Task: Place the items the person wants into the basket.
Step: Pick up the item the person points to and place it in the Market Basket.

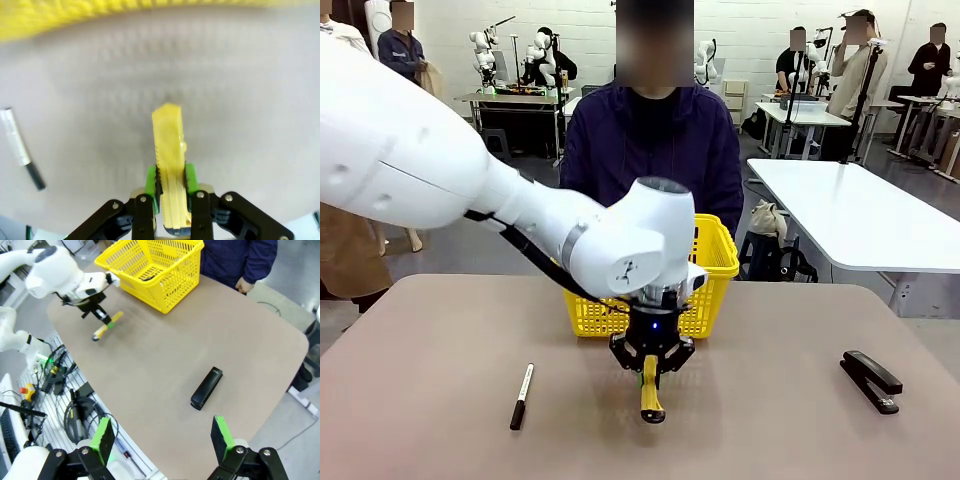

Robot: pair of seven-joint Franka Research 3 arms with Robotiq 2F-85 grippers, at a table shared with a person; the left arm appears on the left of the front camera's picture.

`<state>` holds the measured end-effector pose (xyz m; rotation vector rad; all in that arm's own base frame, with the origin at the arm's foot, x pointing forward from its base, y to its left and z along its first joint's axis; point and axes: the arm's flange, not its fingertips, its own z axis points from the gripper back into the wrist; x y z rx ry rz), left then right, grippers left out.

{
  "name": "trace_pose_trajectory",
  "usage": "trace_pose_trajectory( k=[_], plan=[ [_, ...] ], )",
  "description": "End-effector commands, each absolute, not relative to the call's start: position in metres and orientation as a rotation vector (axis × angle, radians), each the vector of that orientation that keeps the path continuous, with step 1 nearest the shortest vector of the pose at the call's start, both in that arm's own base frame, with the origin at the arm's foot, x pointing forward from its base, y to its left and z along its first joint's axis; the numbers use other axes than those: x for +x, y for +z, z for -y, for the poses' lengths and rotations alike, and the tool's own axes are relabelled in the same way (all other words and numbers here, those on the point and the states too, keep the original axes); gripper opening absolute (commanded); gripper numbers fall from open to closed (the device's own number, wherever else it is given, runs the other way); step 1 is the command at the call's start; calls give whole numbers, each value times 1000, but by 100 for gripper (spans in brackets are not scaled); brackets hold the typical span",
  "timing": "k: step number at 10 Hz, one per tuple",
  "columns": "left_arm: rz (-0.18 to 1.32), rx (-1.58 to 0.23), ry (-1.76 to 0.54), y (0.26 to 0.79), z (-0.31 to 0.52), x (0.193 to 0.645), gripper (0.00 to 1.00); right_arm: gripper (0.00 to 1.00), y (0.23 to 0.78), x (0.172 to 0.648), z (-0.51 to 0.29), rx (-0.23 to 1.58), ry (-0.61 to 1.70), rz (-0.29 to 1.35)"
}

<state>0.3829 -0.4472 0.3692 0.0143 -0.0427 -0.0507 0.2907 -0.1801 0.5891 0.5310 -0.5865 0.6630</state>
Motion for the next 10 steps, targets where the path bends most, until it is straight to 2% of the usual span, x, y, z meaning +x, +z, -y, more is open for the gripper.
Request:
trace_pose_trajectory(
  k=[1,3,6,10],
  plan=[
    [45,28,-138,441,440,332,0,100,588,291,181,554,677,615],
    [83,33,-168,506,447,298,0,100,588,291,181,554,677,615],
    [125,12,-156,561,444,295,0,100,588,291,181,554,677,615],
    [147,8,-148,572,443,289,0,100,588,291,181,554,677,615]
  ],
)
